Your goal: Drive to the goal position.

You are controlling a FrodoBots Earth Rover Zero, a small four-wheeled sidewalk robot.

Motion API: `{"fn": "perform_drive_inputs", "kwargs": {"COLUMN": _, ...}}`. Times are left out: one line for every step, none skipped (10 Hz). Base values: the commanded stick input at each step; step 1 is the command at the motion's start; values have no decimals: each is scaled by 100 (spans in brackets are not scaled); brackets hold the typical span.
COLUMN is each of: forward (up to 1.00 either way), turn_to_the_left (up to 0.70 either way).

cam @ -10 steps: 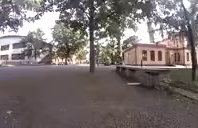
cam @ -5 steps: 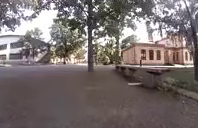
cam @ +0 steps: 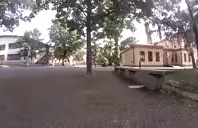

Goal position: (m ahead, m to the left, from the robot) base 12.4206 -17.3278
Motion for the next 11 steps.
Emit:
{"fn": "perform_drive_inputs", "kwargs": {"forward": 44, "turn_to_the_left": 2}}
{"fn": "perform_drive_inputs", "kwargs": {"forward": 44, "turn_to_the_left": 2}}
{"fn": "perform_drive_inputs", "kwargs": {"forward": 44, "turn_to_the_left": 2}}
{"fn": "perform_drive_inputs", "kwargs": {"forward": 44, "turn_to_the_left": 2}}
{"fn": "perform_drive_inputs", "kwargs": {"forward": 44, "turn_to_the_left": 2}}
{"fn": "perform_drive_inputs", "kwargs": {"forward": 44, "turn_to_the_left": 2}}
{"fn": "perform_drive_inputs", "kwargs": {"forward": 44, "turn_to_the_left": 2}}
{"fn": "perform_drive_inputs", "kwargs": {"forward": 44, "turn_to_the_left": 2}}
{"fn": "perform_drive_inputs", "kwargs": {"forward": 44, "turn_to_the_left": 2}}
{"fn": "perform_drive_inputs", "kwargs": {"forward": 44, "turn_to_the_left": 2}}
{"fn": "perform_drive_inputs", "kwargs": {"forward": 44, "turn_to_the_left": 2}}
